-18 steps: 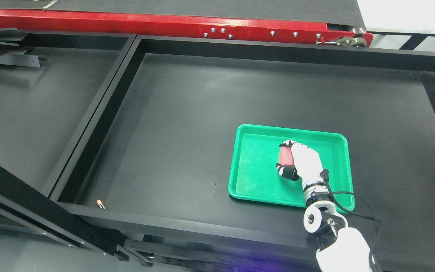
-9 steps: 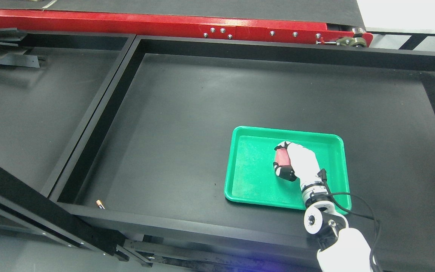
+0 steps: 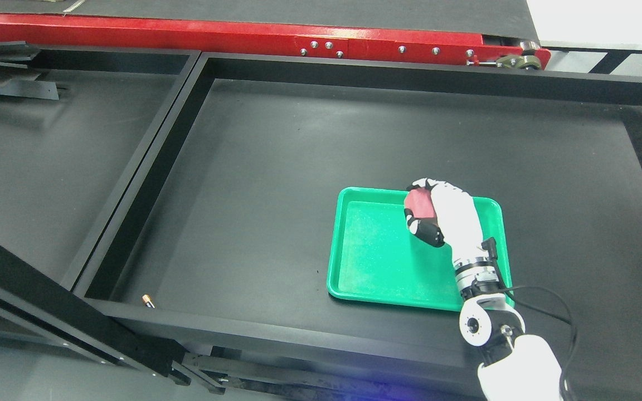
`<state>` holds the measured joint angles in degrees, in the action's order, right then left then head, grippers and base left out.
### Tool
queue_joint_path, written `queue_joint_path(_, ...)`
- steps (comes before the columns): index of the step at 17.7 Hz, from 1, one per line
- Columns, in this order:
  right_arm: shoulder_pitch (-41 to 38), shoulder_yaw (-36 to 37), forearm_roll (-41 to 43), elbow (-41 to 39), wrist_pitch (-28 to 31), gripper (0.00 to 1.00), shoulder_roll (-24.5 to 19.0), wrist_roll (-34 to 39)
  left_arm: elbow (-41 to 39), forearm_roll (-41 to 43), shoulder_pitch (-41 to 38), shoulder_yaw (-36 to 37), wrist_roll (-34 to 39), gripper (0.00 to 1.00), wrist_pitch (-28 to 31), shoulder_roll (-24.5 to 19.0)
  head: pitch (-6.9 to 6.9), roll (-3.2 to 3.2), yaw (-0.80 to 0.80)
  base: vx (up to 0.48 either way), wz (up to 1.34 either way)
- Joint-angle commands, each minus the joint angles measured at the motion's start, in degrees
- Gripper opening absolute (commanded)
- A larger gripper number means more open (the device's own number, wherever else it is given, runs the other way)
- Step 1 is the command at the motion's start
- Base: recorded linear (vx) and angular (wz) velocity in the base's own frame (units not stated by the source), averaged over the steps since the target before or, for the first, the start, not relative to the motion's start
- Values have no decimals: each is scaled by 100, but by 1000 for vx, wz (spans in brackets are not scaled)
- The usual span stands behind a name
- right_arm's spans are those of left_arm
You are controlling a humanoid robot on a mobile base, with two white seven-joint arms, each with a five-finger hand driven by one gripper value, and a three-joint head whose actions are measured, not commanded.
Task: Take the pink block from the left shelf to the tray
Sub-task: 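Lift the pink block up off the green tray with the right hand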
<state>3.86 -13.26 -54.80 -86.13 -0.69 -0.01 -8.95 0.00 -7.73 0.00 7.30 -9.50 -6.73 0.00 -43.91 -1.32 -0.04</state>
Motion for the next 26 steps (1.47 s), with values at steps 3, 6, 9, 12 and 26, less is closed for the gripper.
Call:
queue_joint_path(3, -219, 253, 40, -641, -177, 3, 101, -1458, -100, 0, -114, 0, 1, 100, -4, -100, 0, 0, 0, -7, 1)
queue_joint_path(6, -219, 253, 31, -659, -274, 3, 101, -1689, -100, 0, -114, 0, 1, 100, -4, -100, 0, 0, 0, -33, 21)
queue_joint_path(9, -289, 262, 31, -659, -274, 3, 101, -1689, -100, 0, -114, 0, 1, 100, -4, -100, 0, 0, 0, -75, 57)
queue_joint_path(12, -377, 350, 31, -659, -274, 3, 101, -1689, -100, 0, -114, 0, 1, 100, -4, -100, 0, 0, 0, -116, 71)
queue_joint_path(26, -439, 693, 40, -686, -265, 3, 101, -1689, -100, 0, -114, 0, 1, 100, -12, -100, 0, 0, 0, -142, 79)
